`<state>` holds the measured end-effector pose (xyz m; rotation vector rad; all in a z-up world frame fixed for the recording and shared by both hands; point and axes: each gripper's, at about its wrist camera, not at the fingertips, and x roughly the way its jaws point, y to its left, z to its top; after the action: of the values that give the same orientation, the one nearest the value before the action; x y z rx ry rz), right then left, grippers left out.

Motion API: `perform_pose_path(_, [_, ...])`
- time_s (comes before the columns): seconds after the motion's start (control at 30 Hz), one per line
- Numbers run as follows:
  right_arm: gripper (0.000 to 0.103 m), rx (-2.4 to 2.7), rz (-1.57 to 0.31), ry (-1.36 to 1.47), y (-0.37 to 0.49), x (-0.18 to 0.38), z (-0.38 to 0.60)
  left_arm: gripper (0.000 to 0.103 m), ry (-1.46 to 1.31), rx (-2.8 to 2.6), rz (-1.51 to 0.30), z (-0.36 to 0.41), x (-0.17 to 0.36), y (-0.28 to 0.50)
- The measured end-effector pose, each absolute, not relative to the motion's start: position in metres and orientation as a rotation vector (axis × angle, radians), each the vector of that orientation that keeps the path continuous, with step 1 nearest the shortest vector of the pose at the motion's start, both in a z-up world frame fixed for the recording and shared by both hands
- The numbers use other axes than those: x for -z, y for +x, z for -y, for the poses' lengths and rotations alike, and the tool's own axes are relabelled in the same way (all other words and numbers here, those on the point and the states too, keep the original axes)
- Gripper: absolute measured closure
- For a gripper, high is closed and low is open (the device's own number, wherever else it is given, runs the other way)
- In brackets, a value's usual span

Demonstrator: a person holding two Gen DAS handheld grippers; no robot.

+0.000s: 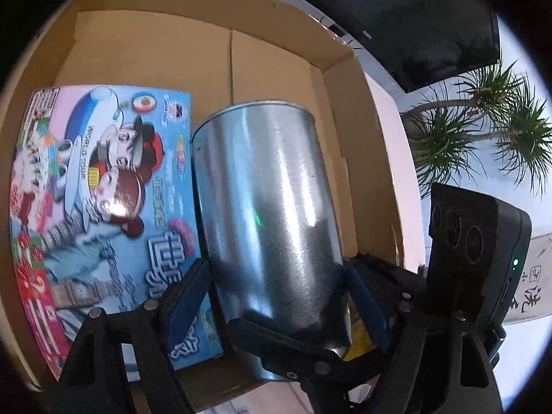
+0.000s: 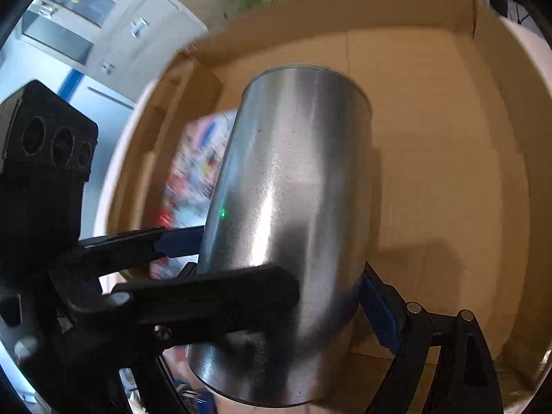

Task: Organize rigid objects
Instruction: 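Carry the silver can into the box beside the game box, release, then grasp the yellow-labelled jar with both grippers and lift it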

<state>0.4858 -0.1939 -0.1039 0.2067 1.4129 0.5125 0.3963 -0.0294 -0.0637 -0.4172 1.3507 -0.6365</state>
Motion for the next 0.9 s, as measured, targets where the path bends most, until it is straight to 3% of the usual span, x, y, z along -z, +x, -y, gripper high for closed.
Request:
perform_pose_path(0.17, [0.015,-0.553,-1.348,0.228,0.469,0.081,0.218,0.026,-0.365,0.583,-1.344,0.035,0.059,0.390])
perform_pose_path(0.23, [0.022,-0.562,-1.329,0.247,0.461,0.074,0.224,0.025,-0.358,0.571,-1.349,0.037,0.057,0.391])
perform_pose_path(0.37, [0.023,-0.597,-1.297,0.310,0.437,0.058,0.235,0.026,-0.285,0.460,-1.285,0.049,0.038,0.380])
perform_pose_path(0.47, [0.017,-0.562,-1.186,0.283,0.402,0.026,0.264,0.025,-0.213,0.417,-1.130,0.045,0.002,0.340])
perform_pose_path(0.53, [0.007,-0.514,-1.125,0.258,0.377,0.008,0.292,0.020,-0.193,0.430,-1.061,0.046,-0.018,0.303])
perform_pose_path(0.63, [0.007,-0.401,-1.129,0.172,0.347,0.011,0.332,0.020,-0.156,0.462,-1.029,0.058,-0.022,0.256])
perform_pose_path(0.67, [0.009,-0.389,-1.169,0.164,0.341,0.022,0.341,0.020,-0.151,0.484,-1.043,0.064,-0.017,0.246])
perform_pose_path(0.73, [0.027,-0.400,-1.234,0.148,0.328,0.039,0.352,0.020,-0.193,0.527,-1.103,0.074,0.002,0.235])
perform_pose_path(0.9, [0.026,-0.515,-1.248,0.075,0.312,0.046,0.311,0.020,-0.340,0.582,-1.235,0.081,0.038,0.251])
